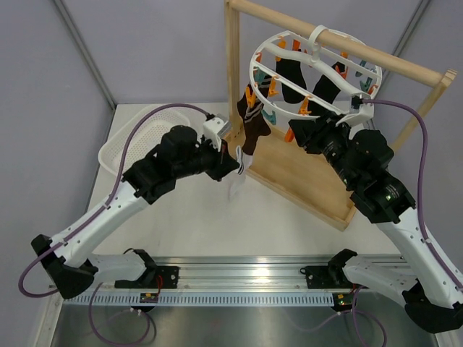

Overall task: Clip the socks to the hanger
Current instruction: Pick up the sock at the center of the board, then clamp the sock onto the hanger.

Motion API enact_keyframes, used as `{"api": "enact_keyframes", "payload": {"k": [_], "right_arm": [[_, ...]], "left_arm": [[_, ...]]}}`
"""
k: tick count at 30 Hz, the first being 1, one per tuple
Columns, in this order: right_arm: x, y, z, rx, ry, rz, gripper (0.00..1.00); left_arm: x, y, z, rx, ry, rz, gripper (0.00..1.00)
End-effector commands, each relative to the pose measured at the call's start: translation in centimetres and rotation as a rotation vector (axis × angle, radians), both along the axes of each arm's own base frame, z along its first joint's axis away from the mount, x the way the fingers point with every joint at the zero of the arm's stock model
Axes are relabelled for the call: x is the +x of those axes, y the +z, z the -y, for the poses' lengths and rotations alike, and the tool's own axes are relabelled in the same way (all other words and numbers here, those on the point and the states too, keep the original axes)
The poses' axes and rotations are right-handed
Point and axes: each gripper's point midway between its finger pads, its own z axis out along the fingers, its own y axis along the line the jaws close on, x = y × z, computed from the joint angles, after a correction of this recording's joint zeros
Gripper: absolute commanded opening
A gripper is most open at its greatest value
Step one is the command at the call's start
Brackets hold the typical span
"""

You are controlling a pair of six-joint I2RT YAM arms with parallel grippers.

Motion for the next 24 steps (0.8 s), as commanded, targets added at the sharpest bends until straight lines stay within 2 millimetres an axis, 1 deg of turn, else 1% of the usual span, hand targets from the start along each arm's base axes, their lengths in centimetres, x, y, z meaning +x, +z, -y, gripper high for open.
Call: {"api": "enact_keyframes", "payload": {"k": [1,2,3,4,5,6,7,8,9,12,14,15,18,19,20,21,22,24], "right_arm": [[-0.4,2.0,-0.3,0.000,0.034,0.048,0.00],[-0.5,2.2,-0.5,0.002,0.044,0.052,0.00],[-0.5,2.3,-0.6,0.002,0.050,0.055,0.00],[-0.5,2.4,-0.6,0.001,0.053,0.056,0.00],[-0.6,2.3,-0.9,-0.001,0.066,0.054,0.00],[-0.6,2.5,-1.0,-0.002,0.069,0.054,0.00],[-0.5,2.4,-1.0,-0.003,0.069,0.050,0.00],[-0.5,2.4,-1.0,0.000,0.072,0.052,0.00],[-0.5,2.4,-1.1,0.000,0.071,0.052,0.00],[-0.2,2.4,-0.9,-0.002,0.058,0.047,0.00],[-0.2,2.7,-1.0,0.004,0.058,0.056,0.00],[0.0,2.5,-1.1,0.000,0.060,0.053,0.00],[0.1,2.3,-1.5,-0.005,0.074,0.049,0.00],[0.1,2.4,-1.6,-0.005,0.079,0.061,0.00],[0.1,2.4,-1.8,-0.008,0.088,0.063,0.00],[0.1,2.4,-1.9,-0.011,0.091,0.067,0.00],[0.0,2.7,-2.0,-0.020,0.100,0.087,0.00],[-0.2,2.8,-2.2,-0.036,0.123,0.108,0.00]], "left_arm": [[-3.4,4.0,2.7,0.018,-0.386,0.151,0.00],[-3.5,4.1,2.9,0.034,-0.422,0.172,0.00],[-3.4,3.4,3.2,0.073,-0.462,0.167,0.00],[-3.4,4.9,3.5,0.063,-0.482,0.198,0.00],[-3.0,4.8,3.9,0.076,-0.493,0.195,0.00],[-3.0,4.8,3.9,0.096,-0.505,0.203,0.00],[-3.1,5.2,4.0,0.097,-0.518,0.214,0.00],[-2.9,6.5,4.2,0.088,-0.524,0.245,0.00],[-2.8,6.1,4.4,0.107,-0.545,0.248,0.00],[-2.5,7.6,4.8,0.106,-0.561,0.296,0.00],[-2.5,7.5,5.4,0.107,-0.584,0.292,0.00],[-2.4,8.1,5.7,0.100,-0.590,0.312,0.00],[-2.5,7.9,6.5,0.109,-0.623,0.324,0.00],[-2.9,8.0,6.7,0.101,-0.649,0.327,0.00],[-3.0,7.7,7.1,0.103,-0.668,0.321,0.00],[-3.3,7.4,7.2,0.107,-0.691,0.320,0.00],[-3.6,7.7,7.3,0.097,-0.716,0.327,0.00],[-3.5,7.4,7.4,0.112,-0.735,0.338,0.00]]}}
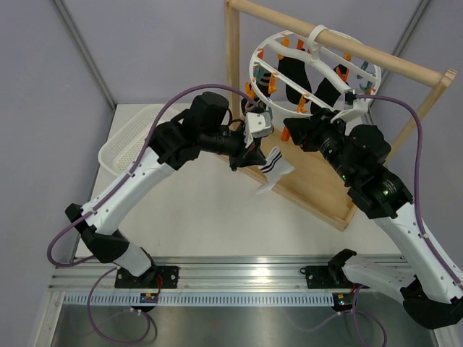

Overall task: Clip the socks to the hanger
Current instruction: Clamp the sock onto the hanger.

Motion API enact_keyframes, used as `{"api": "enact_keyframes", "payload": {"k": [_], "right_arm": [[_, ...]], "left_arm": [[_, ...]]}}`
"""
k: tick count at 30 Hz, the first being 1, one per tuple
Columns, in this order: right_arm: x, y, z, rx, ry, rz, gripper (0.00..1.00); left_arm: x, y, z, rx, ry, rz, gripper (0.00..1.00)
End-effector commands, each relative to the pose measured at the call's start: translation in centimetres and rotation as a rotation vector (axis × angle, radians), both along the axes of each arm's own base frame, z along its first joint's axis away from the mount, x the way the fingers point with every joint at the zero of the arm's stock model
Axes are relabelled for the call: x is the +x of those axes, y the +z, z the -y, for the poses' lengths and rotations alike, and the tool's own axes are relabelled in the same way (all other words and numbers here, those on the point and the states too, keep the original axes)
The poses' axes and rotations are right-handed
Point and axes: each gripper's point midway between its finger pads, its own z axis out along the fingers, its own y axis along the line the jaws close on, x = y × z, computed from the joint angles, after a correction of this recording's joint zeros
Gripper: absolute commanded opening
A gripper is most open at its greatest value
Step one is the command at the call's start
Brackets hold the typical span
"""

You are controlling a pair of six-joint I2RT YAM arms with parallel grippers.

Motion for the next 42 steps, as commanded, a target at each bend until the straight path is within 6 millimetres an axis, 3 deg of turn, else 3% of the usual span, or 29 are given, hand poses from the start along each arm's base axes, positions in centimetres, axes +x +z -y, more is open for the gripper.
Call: {"api": "enact_keyframes", "payload": {"k": [1,7,17,25,31,40,42], "right_arm": [[-0.6,2.6,-1.0,-0.008,0.076,0.114,0.00],[-1.4,2.5,-1.7,-0.066,0.146,0.145,0.00],[-3.3,2.6,-3.9,-0.186,0.332,0.227,0.00],[-3.6,2.8,-4.0,-0.197,0.350,0.232,0.00],[-3.5,2.1,-3.9,-0.215,0.348,0.232,0.00],[-3.3,1.7,-3.6,-0.212,0.327,0.234,0.00],[-3.4,1.6,-3.6,-0.212,0.327,0.234,0.00]], "left_arm": [[-0.9,1.7,0.4,-0.032,-0.090,0.064,0.00],[0.3,1.4,0.2,0.010,-0.097,0.157,0.00],[1.5,3.2,0.6,0.006,-0.160,0.346,0.00],[2.6,2.0,0.9,0.042,-0.173,0.395,0.00],[2.2,3.4,1.1,-0.012,-0.189,0.426,0.00],[1.9,2.9,0.7,-0.045,-0.178,0.418,0.00],[2.1,3.7,0.6,-0.076,-0.150,0.429,0.00]]}}
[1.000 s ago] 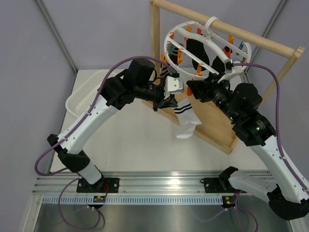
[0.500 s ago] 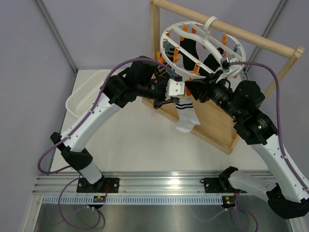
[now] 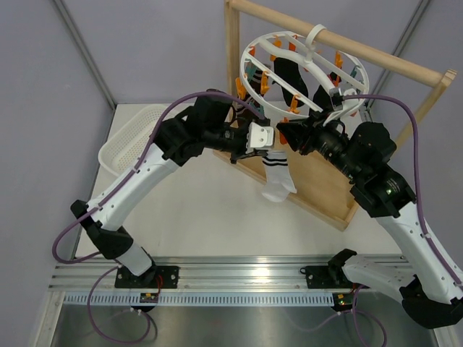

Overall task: Clip the socks to the hanger
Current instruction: Clamp the sock onto the hanger.

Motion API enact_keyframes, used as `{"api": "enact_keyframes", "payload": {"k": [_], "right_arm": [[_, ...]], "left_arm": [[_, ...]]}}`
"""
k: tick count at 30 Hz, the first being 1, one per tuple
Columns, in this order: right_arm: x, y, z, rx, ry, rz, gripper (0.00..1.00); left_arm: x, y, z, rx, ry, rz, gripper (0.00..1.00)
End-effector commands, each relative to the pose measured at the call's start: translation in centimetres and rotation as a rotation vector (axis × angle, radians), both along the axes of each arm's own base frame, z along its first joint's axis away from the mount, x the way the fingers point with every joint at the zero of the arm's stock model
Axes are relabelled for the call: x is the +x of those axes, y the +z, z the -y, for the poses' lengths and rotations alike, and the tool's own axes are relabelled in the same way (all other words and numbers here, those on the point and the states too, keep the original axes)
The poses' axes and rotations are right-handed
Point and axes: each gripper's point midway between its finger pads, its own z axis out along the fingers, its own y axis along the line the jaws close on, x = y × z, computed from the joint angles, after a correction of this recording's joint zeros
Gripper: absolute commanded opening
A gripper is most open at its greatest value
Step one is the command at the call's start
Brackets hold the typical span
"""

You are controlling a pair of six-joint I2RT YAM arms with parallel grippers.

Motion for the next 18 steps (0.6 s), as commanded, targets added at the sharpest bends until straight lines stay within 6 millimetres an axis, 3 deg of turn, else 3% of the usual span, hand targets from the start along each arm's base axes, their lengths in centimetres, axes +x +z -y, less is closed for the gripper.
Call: {"api": "enact_keyframes", "payload": {"k": [1,2,12,18], "right_arm": [[-1.6,0.7,-1.4,-0.002,0.116,0.053,0.00],[-1.5,0.3,-1.4,-0.002,0.113,0.050,0.00],[-1.2,-0.4,-1.6,0.041,0.106,0.068,0.00],[-1.3,-0.5,-1.7,0.053,0.112,0.067,0.00]], "left_arm": [[-0.2,3.3,-0.1,-0.127,0.002,0.056,0.00],[-0.2,4.2,-0.1,-0.166,0.009,0.058,0.00],[-1.1,4.3,0.8,-0.263,-0.004,-0.034,0.00],[0.2,3.9,0.6,-0.270,0.053,-0.061,0.00]]}}
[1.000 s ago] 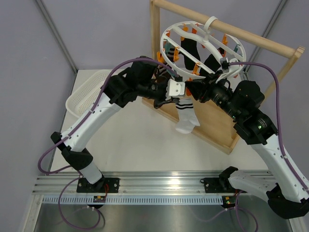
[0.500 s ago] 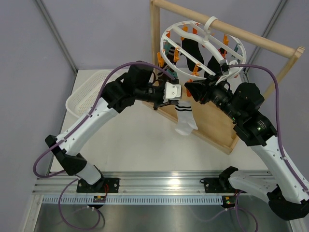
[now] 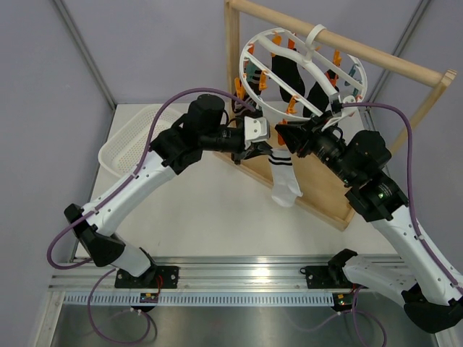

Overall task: Clip the socks to the hanger
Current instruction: Clamp the sock onto the hanger.

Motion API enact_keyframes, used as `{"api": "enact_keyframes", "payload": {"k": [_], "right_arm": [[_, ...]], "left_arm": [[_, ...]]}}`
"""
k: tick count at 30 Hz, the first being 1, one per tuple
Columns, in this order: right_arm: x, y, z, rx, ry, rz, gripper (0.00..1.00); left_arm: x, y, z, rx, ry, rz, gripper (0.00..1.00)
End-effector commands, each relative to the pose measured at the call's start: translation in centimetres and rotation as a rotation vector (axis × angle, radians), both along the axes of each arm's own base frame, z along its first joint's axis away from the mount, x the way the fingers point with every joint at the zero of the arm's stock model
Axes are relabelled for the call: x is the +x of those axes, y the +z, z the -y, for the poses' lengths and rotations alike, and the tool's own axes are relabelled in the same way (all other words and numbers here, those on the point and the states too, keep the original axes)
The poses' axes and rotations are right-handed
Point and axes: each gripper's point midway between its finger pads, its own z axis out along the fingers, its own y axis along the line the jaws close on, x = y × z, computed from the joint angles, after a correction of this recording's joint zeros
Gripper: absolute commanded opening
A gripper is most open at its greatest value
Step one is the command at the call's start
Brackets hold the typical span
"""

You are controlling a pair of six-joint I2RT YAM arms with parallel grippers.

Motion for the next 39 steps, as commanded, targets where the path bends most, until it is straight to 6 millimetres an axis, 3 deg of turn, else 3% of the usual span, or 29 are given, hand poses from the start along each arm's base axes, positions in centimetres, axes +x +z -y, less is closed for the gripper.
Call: {"api": "enact_keyframes", "payload": {"k": [1,8,22,30,39], "right_arm": [[-1.7,0.6,-1.5,0.015,0.119,0.028,0.00],[-1.6,0.4,-1.5,0.011,0.117,0.025,0.00],[-1.7,0.2,-1.6,0.003,0.123,0.030,0.00],[-1.7,0.2,-1.6,0.000,0.124,0.037,0.00],[-1.7,0.4,-1.6,0.001,0.120,0.049,0.00]], "left_arm": [[0.3,3.5,-0.3,-0.109,0.016,0.040,0.00],[1.2,4.5,-0.6,-0.134,0.057,0.036,0.00],[1.4,4.6,-1.1,-0.150,0.054,0.002,0.00],[0.3,5.7,-0.5,-0.181,-0.003,-0.064,0.00],[-0.3,4.6,-0.5,-0.181,-0.018,-0.115,0.00]]}}
